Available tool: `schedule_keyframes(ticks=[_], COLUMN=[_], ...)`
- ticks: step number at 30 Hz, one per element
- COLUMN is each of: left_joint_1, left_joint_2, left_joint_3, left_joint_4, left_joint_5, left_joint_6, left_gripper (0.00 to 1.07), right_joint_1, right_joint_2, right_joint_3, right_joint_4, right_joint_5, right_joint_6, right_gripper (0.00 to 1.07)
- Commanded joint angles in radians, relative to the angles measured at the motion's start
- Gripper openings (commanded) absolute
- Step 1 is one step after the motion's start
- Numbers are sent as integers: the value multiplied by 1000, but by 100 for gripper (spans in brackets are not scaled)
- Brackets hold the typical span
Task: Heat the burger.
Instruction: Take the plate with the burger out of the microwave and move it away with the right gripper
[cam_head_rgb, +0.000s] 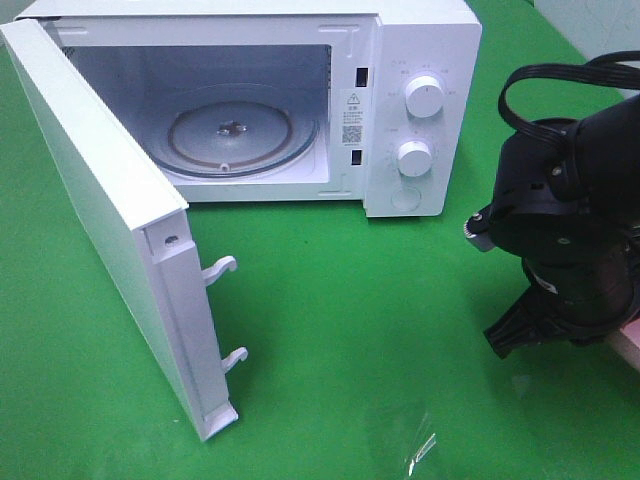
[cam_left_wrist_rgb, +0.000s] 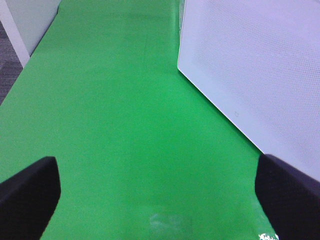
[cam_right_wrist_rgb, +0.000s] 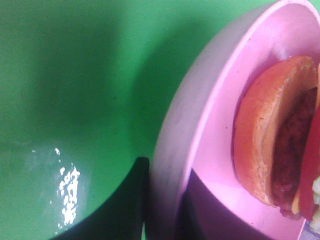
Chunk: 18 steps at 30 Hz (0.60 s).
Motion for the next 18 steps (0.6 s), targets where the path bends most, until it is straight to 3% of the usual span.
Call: schedule_keyframes(ticks=[1,18], left_joint_1=[-5,-5], left_joint_2=[-16,-16], left_joint_3=[0,0], left_joint_4=[-4,-4], left_joint_5=[-15,-15], left_joint_6=[-1,-1], left_gripper=[98,98], right_joint_1=[-4,-4], right_joint_2=[23,130], right_joint_3=[-5,-5], right_joint_4=[-75,-126], right_joint_5=[14,-33], right_joint_6=[53,140], right_gripper=[7,9])
